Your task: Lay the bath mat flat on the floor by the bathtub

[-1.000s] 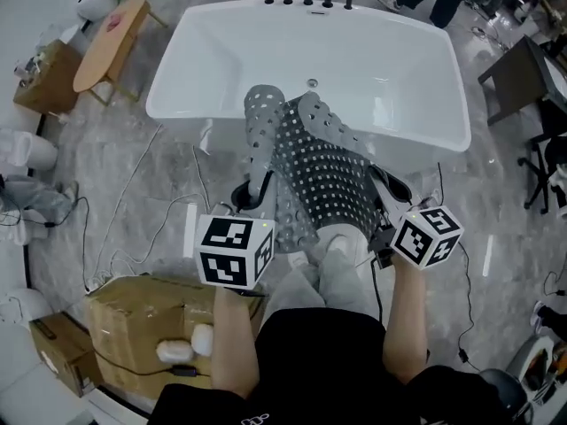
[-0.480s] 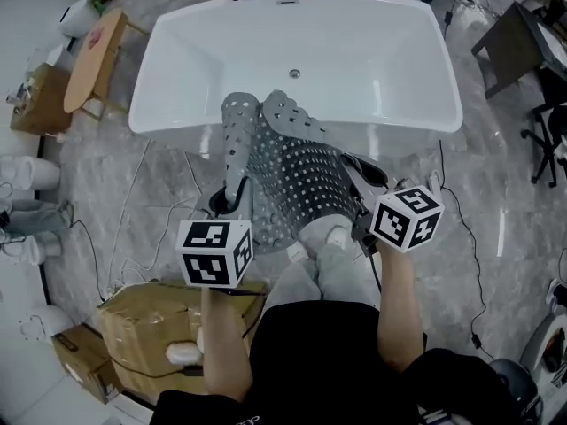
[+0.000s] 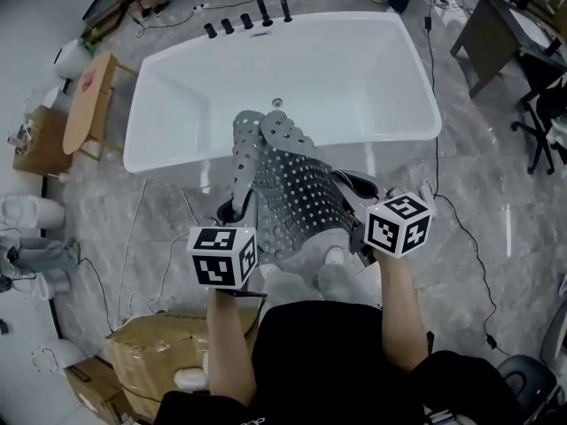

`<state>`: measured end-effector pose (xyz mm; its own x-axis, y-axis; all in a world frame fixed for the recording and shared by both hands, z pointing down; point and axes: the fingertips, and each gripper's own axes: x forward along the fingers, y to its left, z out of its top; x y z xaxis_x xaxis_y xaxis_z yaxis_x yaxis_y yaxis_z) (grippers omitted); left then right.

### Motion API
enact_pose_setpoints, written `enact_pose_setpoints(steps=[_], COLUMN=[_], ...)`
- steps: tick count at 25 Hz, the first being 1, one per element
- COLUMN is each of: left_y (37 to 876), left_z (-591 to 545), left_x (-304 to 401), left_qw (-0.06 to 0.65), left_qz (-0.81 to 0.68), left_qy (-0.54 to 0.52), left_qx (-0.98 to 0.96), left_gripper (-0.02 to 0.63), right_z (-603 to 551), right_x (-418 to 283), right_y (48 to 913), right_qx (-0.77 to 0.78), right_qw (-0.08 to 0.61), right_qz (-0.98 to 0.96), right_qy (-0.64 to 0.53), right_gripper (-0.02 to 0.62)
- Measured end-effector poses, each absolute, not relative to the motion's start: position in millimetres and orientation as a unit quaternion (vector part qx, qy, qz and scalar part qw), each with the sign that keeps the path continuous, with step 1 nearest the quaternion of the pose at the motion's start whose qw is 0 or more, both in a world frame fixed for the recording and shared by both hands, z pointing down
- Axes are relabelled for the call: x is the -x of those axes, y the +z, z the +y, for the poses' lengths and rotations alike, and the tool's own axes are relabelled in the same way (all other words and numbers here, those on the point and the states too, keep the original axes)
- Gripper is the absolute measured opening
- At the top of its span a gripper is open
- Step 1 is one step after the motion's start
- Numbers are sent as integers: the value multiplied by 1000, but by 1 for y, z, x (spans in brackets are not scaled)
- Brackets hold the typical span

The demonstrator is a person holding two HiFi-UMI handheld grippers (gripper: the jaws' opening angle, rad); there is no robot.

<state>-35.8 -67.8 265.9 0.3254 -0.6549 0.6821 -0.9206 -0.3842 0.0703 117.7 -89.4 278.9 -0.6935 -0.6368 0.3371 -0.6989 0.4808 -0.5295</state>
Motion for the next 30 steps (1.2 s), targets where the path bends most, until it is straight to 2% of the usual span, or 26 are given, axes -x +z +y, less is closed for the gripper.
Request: enact_pose_setpoints(steps=[6,18,30], left_y=[284,351,398], left_z=[-65,-50,-54], left_x=[47,115,174], left_qw=[244,311,344], left_qz=[-494,-469,-449], left_qy=[311,334,352], left_qx=[-774,-756,-745], left_gripper=[23,23,23], right_z=[-90,-63,-71], right_x=[-117,-51,-29], right_y=[301,352,390], right_qx=[-399,-409,-451], right_qw=[35,103,95], right_qz=[-839,-810,-764], right_qy=[368,408,451], right_gripper=[21,21,21])
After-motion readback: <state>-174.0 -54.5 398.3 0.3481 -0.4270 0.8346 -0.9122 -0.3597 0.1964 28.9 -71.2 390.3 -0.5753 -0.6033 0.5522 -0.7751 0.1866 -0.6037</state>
